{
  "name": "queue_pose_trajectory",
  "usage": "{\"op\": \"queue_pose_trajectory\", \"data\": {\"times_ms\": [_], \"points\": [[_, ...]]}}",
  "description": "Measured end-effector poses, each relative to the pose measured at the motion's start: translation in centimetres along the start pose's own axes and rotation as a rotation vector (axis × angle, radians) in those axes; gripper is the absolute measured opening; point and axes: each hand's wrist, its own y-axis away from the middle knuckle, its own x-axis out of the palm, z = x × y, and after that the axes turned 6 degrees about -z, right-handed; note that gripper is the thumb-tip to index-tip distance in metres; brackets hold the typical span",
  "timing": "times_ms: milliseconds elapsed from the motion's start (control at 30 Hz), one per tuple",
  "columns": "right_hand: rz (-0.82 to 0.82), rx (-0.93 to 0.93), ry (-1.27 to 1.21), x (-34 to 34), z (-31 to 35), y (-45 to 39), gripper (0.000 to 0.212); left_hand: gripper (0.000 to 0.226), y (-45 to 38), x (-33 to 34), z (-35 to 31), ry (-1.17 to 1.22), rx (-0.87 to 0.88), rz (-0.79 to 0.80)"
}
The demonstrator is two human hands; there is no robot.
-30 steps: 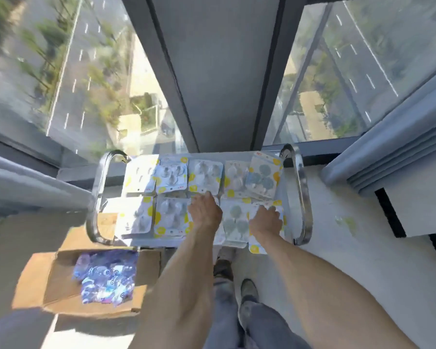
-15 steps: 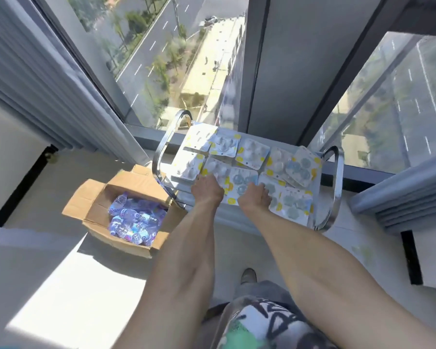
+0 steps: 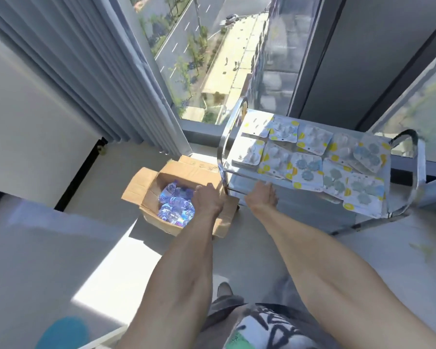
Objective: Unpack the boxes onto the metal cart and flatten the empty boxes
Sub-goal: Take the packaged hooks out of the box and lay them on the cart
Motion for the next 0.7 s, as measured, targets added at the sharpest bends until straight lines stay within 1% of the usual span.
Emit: {"op": "queue_pose_trajectory", "data": {"times_ms": [100,267,400,533,700], "points": [[0.018,0.028,0.006,2.8,2.1,2.0,0.032,0.036,-0.1,-0.6,4.5,0.003,-0.053,0.038],[0.110,0.051,0.078,6.3,3.8,4.0,0.037,0.041,-0.9,-0.4,9.7,-0.018,-0.151,0.091],[0.162,0.007,0.138,8.0,4.8,3.5,0.035,0.040,-2.0,-0.3,11.5,0.033,-0.179,0.107],[0.224,-0.015,0.130,9.0,6.7,1.6,0.033,0.042,-3.7,-0.5,12.3,0.096,-0.202,0.101],[0.310,-0.052,0.151,11.8,9.2,-0.5,0.033,0.042,-6.6,1.0,13.7,0.083,-0.292,0.132]]}}
